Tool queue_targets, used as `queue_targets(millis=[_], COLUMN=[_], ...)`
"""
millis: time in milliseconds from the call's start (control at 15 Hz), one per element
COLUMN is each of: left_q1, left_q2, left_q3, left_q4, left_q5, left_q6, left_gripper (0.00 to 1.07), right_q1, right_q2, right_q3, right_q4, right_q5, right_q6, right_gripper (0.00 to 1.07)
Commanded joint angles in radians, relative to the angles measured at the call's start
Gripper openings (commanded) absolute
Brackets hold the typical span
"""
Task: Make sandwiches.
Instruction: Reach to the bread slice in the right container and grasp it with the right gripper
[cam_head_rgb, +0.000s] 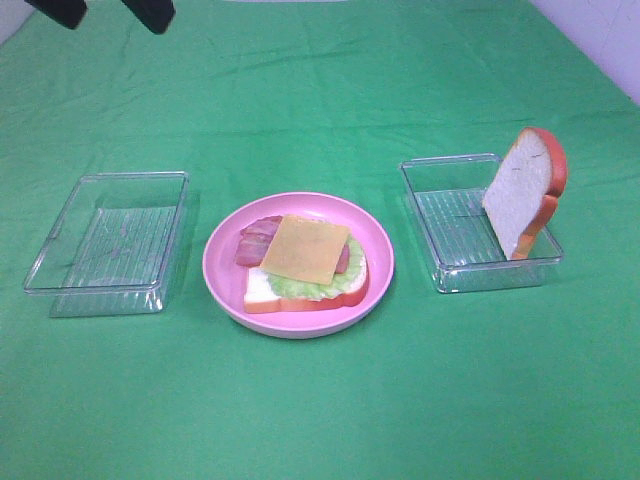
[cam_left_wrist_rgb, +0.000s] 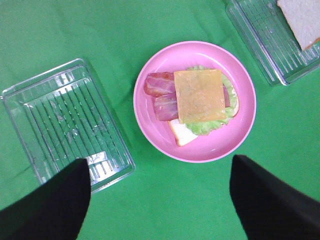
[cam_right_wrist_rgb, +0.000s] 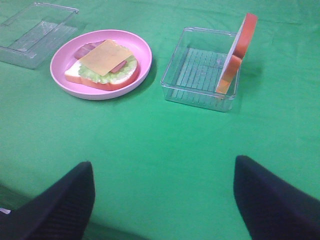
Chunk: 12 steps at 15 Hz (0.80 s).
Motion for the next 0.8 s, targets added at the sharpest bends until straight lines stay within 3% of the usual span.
queue_targets(millis=[67,467,600,800], left_q1=[-0.004,-0.004,-0.004,-0.004], left_q2=[-0.103,-0.532,-0.632,-0.903], left_q3=[0.041,0.557,0.671,0.915], left_q4=[0.038,0.073,0.073,0.072], left_q5=[0.066,-0.064,-0.082,-0.112], left_q6=[0.002,-0.001,-0.001,-0.001], left_gripper=[0.74,0.74,0.74,0.74], right_q1=[0.006,0.006,0.006,0.006], right_q2=[-0.020,-0.020,-0.010,0.110], right_q3=[0.004,0.001,-0.008,-0.022], right_q4=[-0.003,-0.005,-0.006,-0.010], right_q5=[-0.008,-0.013,-0.029,-0.171], right_q6=[-0.004,-0.004,-0.004,0.034], right_gripper=[0.71,0.71,0.71,0.70])
